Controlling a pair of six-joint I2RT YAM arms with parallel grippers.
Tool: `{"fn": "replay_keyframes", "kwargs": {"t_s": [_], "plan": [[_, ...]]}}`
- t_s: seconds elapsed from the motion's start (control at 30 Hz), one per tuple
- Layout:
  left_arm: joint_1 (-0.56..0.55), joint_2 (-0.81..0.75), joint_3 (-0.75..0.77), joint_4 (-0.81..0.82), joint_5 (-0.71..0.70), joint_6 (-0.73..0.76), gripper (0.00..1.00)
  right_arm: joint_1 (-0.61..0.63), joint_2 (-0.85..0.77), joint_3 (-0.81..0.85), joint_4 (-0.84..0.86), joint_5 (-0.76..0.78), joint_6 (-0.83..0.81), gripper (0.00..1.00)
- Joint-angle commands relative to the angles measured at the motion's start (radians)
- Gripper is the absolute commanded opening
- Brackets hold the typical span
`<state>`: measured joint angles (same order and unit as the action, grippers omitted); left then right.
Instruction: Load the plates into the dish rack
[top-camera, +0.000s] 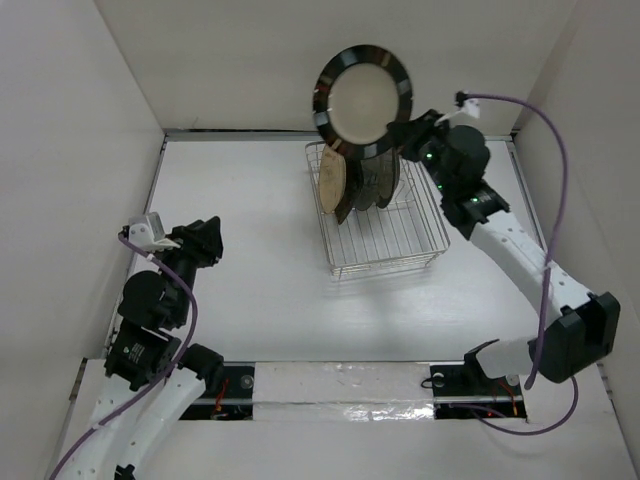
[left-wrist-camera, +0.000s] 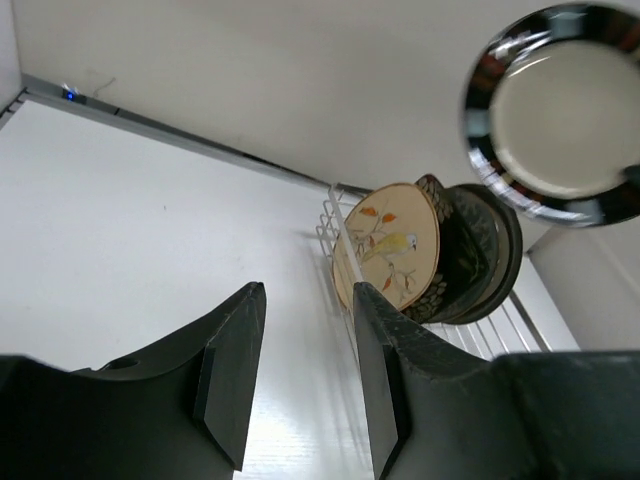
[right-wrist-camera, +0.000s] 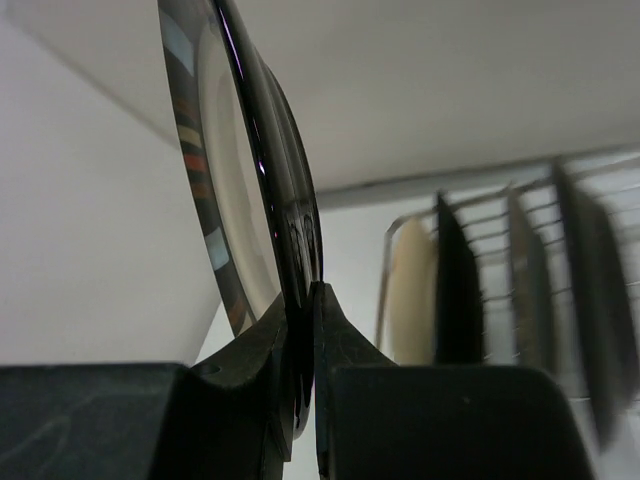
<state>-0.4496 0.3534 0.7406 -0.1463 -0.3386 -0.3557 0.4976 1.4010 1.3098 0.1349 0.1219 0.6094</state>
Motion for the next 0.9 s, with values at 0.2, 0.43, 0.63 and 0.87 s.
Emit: {"fn": "replay_keyframes", "kwargs": {"t_s": [0.2, 0.43, 0.63, 0.87], "plan": [[0.005, 0.075, 0.008, 0.028, 0.046, 0.004, 0.37, -0.304, -0.149, 0.006, 0.122, 0.005, -0.045, 0.00], [0.005, 0.101, 0.008, 0.037, 0.062, 0.014, 0.36, -0.324, -0.129, 0.037, 0.057, 0.202, -0.218, 0.00], [0.005, 0.122, 0.011, 0.034, 0.066, 0.018, 0.36, -0.333, -0.064, 0.085, 0.017, 0.271, -0.310, 0.00], [0.005, 0.124, 0.009, 0.039, 0.062, 0.018, 0.36, -0.333, 0.013, 0.065, 0.031, 0.280, -0.375, 0.00]]}}
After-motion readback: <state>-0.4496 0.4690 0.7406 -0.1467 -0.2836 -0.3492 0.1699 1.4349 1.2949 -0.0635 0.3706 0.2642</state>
